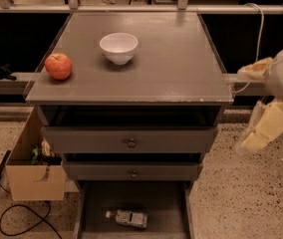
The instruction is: Pick blue plastic bottle from bottom drawer and place on counter
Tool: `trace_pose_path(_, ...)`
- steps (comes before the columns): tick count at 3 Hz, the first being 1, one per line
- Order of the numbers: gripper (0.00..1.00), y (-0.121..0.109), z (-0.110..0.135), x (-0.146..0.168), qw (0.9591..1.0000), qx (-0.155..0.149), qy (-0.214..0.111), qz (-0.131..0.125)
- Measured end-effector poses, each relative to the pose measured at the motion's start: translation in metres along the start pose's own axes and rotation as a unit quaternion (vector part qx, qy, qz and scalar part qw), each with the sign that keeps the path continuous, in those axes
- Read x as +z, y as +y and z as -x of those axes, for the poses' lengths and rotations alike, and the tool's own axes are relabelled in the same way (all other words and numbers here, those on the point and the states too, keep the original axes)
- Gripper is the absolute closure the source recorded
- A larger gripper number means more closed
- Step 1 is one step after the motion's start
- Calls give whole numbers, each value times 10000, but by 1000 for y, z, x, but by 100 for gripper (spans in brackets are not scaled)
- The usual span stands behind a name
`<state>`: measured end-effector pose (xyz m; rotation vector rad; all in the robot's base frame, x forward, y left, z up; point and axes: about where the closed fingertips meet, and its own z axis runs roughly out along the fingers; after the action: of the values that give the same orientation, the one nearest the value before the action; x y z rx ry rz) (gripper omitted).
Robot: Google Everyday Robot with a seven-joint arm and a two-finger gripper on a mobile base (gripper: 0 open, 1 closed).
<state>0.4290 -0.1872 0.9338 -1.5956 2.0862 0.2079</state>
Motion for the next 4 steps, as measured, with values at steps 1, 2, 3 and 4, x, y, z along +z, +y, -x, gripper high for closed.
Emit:
trace_pose_path(1, 0, 50, 3, 39, 9936, -140, -1057, 372)
trace_pose_path(2, 0, 80, 11, 55, 9822, -433, -1720, 625)
trace_pose_path(3, 0, 83, 19, 55, 9806, -577, -1773, 607)
trace_pose_path(4, 0, 94, 31, 74, 9807, -448, -1754, 737)
